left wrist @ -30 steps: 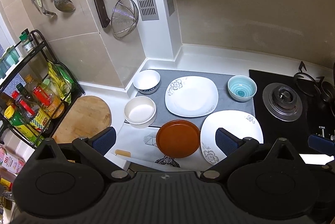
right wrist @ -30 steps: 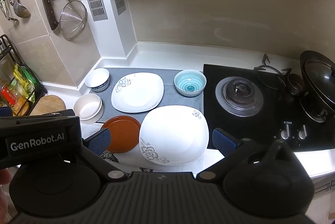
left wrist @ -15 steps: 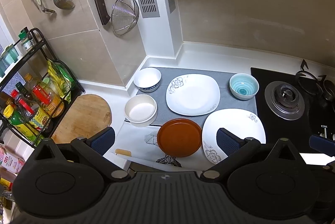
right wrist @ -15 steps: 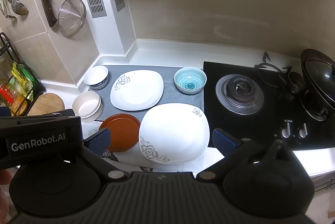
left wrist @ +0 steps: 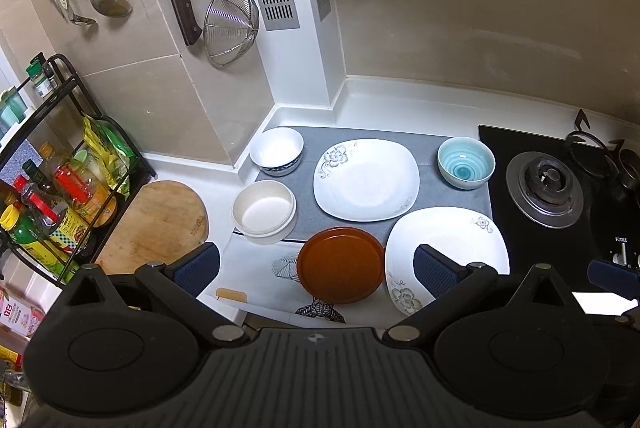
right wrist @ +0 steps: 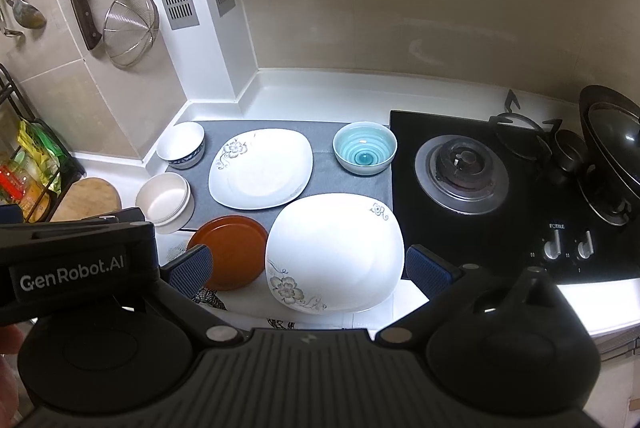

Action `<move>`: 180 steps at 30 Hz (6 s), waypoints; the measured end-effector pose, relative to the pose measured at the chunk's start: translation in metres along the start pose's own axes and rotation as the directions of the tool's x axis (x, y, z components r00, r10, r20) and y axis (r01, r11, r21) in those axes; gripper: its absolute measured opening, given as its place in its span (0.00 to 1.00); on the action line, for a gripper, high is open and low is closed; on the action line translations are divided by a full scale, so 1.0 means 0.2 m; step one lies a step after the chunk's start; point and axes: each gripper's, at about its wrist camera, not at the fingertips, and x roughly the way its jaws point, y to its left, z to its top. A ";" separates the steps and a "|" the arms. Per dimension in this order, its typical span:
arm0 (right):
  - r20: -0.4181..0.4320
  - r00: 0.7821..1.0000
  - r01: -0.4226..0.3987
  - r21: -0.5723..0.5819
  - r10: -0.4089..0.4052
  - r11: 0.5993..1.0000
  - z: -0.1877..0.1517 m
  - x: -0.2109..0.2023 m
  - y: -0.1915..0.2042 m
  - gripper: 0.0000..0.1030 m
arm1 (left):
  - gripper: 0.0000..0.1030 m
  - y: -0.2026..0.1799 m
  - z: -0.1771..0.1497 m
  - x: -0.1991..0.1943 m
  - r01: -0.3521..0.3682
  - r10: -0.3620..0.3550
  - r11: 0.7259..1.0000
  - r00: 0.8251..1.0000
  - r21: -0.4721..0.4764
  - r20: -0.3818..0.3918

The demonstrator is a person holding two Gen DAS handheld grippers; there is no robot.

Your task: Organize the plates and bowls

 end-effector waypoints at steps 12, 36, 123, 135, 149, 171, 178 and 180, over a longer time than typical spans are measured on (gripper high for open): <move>-0.065 0.998 0.002 0.026 -0.001 1.000 0.05 0.20 0.02 1.00 | 1.00 0.00 0.07 0.22 0.002 -0.001 1.000 0.997 0.017 -0.073; 0.052 0.999 -0.006 0.204 -0.005 0.979 -0.19 0.81 -0.52 1.00 | 0.48 -0.04 -0.11 1.58 0.524 -0.475 0.851 0.784 0.017 -0.400; -0.151 0.881 -0.403 0.258 0.449 0.878 -0.29 1.37 -1.05 0.27 | 0.32 -0.21 -0.15 1.64 0.509 -0.481 0.857 0.730 -0.083 -0.486; -0.044 0.865 -0.475 0.245 0.499 0.845 -0.16 1.27 -1.00 0.24 | 0.32 -0.12 0.13 1.43 0.472 -0.476 0.876 0.812 -0.099 -0.337; -0.038 0.830 -0.542 0.178 0.556 0.821 0.05 1.35 -0.75 0.24 | 0.32 0.12 0.21 1.48 0.363 -0.405 0.912 0.873 -0.191 -0.272; 0.020 0.826 -0.560 0.140 0.563 0.816 0.41 1.48 -0.31 0.23 | 0.14 0.52 0.56 1.68 0.384 -0.423 0.894 0.894 -0.232 -0.151; 0.051 0.865 -0.500 0.189 0.500 0.845 0.32 1.81 -0.25 0.05 | 0.06 0.36 0.48 1.96 0.398 -0.423 0.901 0.895 -0.174 -0.140; 0.047 0.876 -0.476 0.253 0.481 0.842 0.26 1.91 -0.31 0.06 | 0.03 0.40 0.38 2.09 0.327 -0.364 0.922 0.914 -0.207 -0.178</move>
